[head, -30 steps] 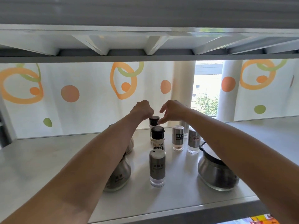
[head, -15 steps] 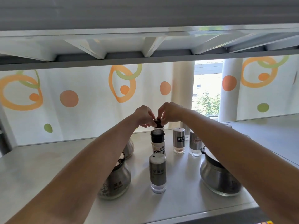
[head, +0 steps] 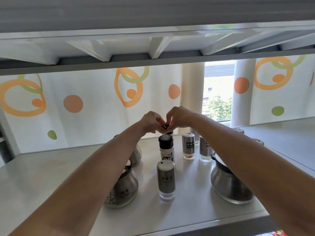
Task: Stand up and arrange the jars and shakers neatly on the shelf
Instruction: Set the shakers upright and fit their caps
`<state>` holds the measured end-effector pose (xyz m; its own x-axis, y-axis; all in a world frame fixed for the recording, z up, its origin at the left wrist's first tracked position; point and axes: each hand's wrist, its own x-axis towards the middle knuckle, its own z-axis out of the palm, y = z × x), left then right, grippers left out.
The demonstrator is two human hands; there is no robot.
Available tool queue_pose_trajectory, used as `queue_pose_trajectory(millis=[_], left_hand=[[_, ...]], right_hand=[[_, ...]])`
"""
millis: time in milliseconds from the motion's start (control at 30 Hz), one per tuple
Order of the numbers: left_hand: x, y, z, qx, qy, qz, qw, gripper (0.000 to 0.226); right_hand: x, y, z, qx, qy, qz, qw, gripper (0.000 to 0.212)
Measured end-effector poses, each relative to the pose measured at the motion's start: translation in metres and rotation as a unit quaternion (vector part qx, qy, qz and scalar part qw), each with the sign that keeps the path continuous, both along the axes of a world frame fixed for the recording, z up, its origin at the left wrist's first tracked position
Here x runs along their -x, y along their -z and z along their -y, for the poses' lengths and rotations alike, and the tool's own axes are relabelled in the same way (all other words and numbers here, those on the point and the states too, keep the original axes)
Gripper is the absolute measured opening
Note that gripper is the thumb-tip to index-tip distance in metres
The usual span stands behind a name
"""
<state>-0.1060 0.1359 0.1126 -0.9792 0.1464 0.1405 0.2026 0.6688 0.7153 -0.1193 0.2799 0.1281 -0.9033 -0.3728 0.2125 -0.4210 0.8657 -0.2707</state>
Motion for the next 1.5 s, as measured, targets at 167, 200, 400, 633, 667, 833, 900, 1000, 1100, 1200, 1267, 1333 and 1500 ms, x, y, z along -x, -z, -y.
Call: queue_pose_trajectory(millis=[167, 200, 400, 633, 667, 833, 900, 1000, 1100, 1200, 1267, 1333, 1500], left_hand=[[-0.006, -0.005, 0.003, 0.012, -0.003, 0.010, 1.000, 0.041], [-0.008, -0.007, 0.004, 0.015, -0.003, 0.007, 1.000, 0.047], [-0.030, -0.022, 0.015, 0.017, -0.007, -0.041, 0.999, 0.056], [-0.064, -0.022, 0.034, 0.037, 0.008, -0.054, 0.998, 0.025], [-0.068, -0.019, 0.036, 0.038, 0.010, -0.046, 0.998, 0.024], [-0.082, -0.012, 0.035, 0.034, 0.023, -0.028, 0.999, 0.032], [-0.086, -0.010, 0.031, 0.038, 0.028, -0.029, 0.998, 0.038], [-0.091, -0.008, 0.025, 0.041, 0.030, -0.035, 0.998, 0.042], [-0.095, -0.008, 0.021, 0.040, 0.031, -0.042, 0.998, 0.045], [-0.098, -0.008, 0.018, 0.044, 0.035, -0.045, 0.997, 0.045], [-0.098, -0.008, 0.017, 0.048, 0.036, -0.046, 0.997, 0.045], [-0.099, -0.010, 0.016, 0.051, 0.037, -0.045, 0.997, 0.045], [-0.092, -0.022, 0.017, 0.059, 0.030, -0.056, 0.996, 0.045]], right_hand=[[-0.004, -0.002, 0.000, -0.009, -0.007, 0.018, 1.000, 0.028], [-0.005, -0.003, 0.000, -0.008, -0.009, 0.022, 1.000, 0.028], [-0.026, -0.018, 0.002, 0.013, -0.025, 0.024, 0.999, 0.043], [-0.071, -0.036, 0.003, 0.031, -0.107, 0.031, 0.993, 0.022], [-0.079, -0.036, 0.002, 0.014, -0.117, 0.045, 0.992, 0.023], [-0.112, -0.025, -0.001, -0.060, -0.137, 0.127, 0.981, 0.029], [-0.121, -0.019, 0.002, -0.085, -0.135, 0.139, 0.977, 0.038], [-0.131, -0.011, 0.006, -0.105, -0.138, 0.141, 0.975, 0.041], [-0.136, -0.007, 0.007, -0.093, -0.137, 0.119, 0.979, 0.035], [-0.138, -0.006, 0.007, -0.091, -0.136, 0.113, 0.980, 0.034], [-0.137, -0.006, 0.007, -0.088, -0.136, 0.112, 0.980, 0.034], [-0.136, -0.005, 0.006, -0.087, -0.138, 0.112, 0.980, 0.034], [-0.124, -0.022, -0.014, -0.032, -0.133, 0.108, 0.985, 0.032]])
